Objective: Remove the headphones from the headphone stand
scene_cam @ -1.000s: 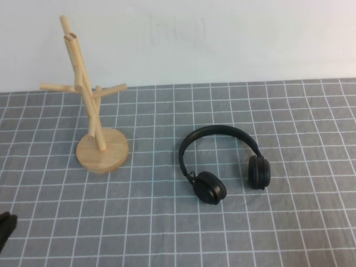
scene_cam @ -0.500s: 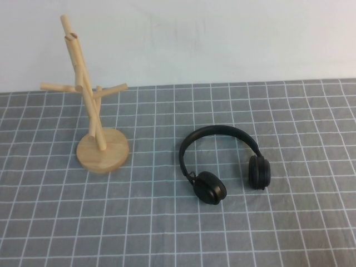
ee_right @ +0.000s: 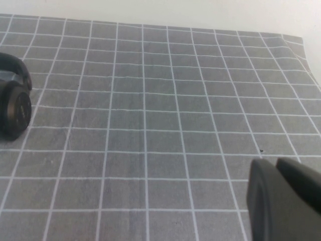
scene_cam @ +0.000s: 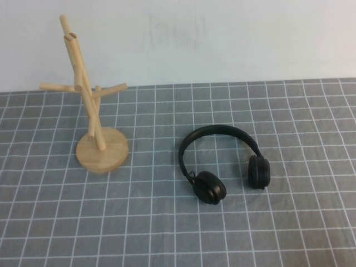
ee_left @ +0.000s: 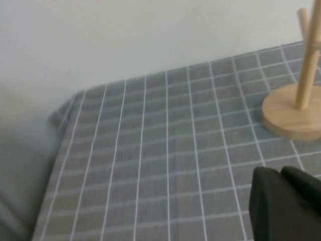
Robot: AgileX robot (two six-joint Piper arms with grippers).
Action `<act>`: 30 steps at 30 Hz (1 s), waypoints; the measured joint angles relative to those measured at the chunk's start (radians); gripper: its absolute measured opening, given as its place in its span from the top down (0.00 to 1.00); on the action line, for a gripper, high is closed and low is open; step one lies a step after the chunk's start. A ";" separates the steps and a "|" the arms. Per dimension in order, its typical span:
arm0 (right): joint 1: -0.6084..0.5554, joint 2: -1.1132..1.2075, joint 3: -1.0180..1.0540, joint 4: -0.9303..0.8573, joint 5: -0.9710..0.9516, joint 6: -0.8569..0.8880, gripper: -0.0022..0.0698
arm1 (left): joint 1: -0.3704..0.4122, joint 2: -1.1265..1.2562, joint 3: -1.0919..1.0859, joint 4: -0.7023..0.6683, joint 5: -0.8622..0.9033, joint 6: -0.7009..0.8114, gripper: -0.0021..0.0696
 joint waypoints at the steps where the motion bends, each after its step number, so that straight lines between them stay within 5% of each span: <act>1: 0.000 0.000 0.000 0.000 0.000 0.000 0.98 | 0.023 0.000 0.000 -0.029 -0.027 0.051 0.97; 10: 0.000 0.000 0.000 0.000 0.000 0.000 0.98 | 0.206 0.000 0.041 -0.421 -0.263 0.375 0.97; 16: 0.000 0.000 0.000 0.000 0.000 0.000 0.98 | 0.305 0.000 0.232 -0.587 -0.471 0.420 0.97; 30: 0.000 0.000 0.000 0.000 -0.002 0.000 0.98 | 0.363 0.000 0.337 -0.635 -0.451 0.293 0.98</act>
